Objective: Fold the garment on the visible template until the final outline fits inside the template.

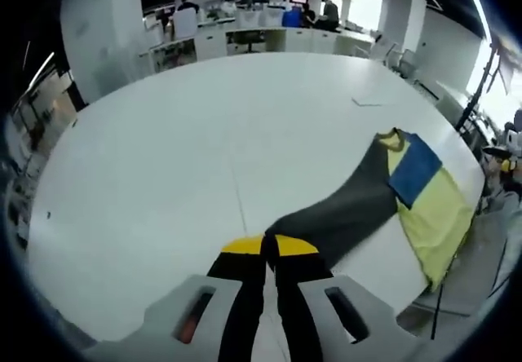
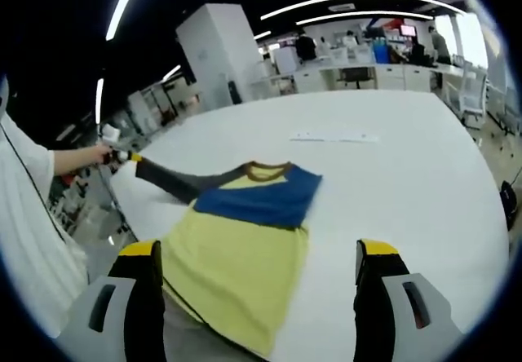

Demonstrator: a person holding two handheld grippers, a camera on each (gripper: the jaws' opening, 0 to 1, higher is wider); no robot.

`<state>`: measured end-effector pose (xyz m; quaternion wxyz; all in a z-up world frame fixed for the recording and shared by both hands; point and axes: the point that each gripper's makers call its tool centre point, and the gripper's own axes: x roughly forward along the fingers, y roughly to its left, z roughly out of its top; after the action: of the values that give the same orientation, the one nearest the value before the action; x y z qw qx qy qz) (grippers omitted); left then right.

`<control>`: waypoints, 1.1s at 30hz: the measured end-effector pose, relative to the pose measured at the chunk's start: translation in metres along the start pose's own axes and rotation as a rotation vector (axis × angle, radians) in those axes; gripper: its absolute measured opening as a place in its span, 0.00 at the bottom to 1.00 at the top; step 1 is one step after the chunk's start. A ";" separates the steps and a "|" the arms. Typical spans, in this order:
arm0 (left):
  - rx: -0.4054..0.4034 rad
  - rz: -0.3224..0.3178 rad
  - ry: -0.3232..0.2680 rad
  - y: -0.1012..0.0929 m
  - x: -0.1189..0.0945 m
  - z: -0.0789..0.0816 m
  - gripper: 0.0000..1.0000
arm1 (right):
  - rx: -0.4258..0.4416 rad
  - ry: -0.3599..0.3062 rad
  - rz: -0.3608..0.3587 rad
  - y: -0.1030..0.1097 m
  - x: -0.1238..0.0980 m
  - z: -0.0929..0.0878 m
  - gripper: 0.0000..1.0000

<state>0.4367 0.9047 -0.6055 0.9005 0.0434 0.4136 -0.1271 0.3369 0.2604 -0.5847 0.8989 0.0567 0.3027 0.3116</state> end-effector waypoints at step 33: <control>-0.195 -0.209 -0.106 -0.072 -0.029 0.080 0.00 | -0.012 -0.009 0.011 0.002 -0.005 -0.002 0.97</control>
<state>0.4583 0.8258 -0.5290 0.9029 -0.0947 0.3780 -0.1816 0.3311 0.2591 -0.5834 0.8990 0.0546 0.2963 0.3179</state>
